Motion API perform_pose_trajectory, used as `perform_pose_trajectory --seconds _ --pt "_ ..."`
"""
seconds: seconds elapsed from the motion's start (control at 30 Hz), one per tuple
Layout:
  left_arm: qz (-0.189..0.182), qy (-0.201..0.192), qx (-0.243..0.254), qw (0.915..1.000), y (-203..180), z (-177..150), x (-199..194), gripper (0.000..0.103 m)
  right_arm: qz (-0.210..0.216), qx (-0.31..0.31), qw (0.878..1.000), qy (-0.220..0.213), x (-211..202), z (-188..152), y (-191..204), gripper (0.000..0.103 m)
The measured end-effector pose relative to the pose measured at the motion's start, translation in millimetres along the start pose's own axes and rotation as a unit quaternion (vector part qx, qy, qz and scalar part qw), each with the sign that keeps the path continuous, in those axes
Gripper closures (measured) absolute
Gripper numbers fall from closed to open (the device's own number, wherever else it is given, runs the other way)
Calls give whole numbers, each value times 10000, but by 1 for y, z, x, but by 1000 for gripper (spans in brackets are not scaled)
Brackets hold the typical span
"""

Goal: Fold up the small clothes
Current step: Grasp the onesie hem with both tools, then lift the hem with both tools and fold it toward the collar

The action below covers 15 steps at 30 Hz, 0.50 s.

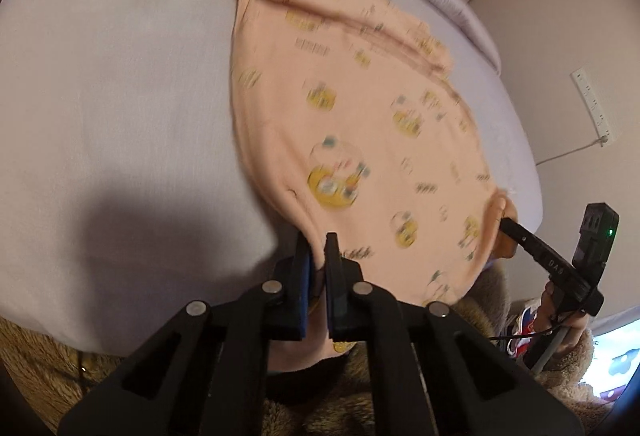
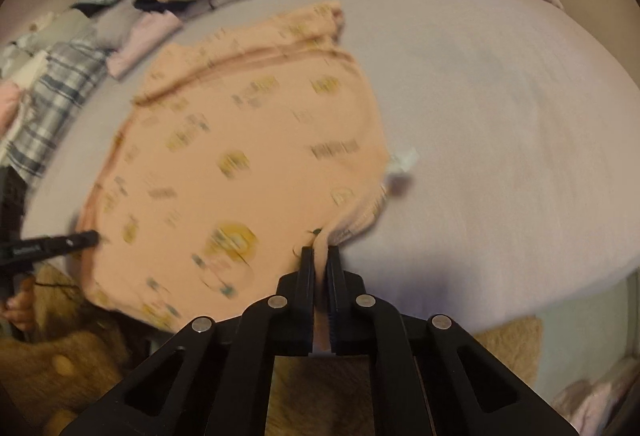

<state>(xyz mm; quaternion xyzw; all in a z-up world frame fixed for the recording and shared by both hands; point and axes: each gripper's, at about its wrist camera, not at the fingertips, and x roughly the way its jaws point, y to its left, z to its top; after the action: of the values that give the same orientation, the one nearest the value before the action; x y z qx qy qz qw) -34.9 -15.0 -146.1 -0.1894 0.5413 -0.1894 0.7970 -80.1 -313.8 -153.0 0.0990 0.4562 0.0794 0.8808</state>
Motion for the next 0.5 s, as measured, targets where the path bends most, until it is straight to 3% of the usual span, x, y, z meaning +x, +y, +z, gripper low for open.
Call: perform_pose_trajectory --seconds 0.1,0.27,0.5 --pt "-143 -289 73 9995 -5 13 -14 98 185 44 9994 -288 -7 23 1 97" --pt "-45 -663 -55 9978 -1 45 -20 98 225 176 9975 -650 0 61 -1 97" --pt "187 -671 -64 9975 11 87 6 97 -138 616 9973 -368 51 87 -20 97"
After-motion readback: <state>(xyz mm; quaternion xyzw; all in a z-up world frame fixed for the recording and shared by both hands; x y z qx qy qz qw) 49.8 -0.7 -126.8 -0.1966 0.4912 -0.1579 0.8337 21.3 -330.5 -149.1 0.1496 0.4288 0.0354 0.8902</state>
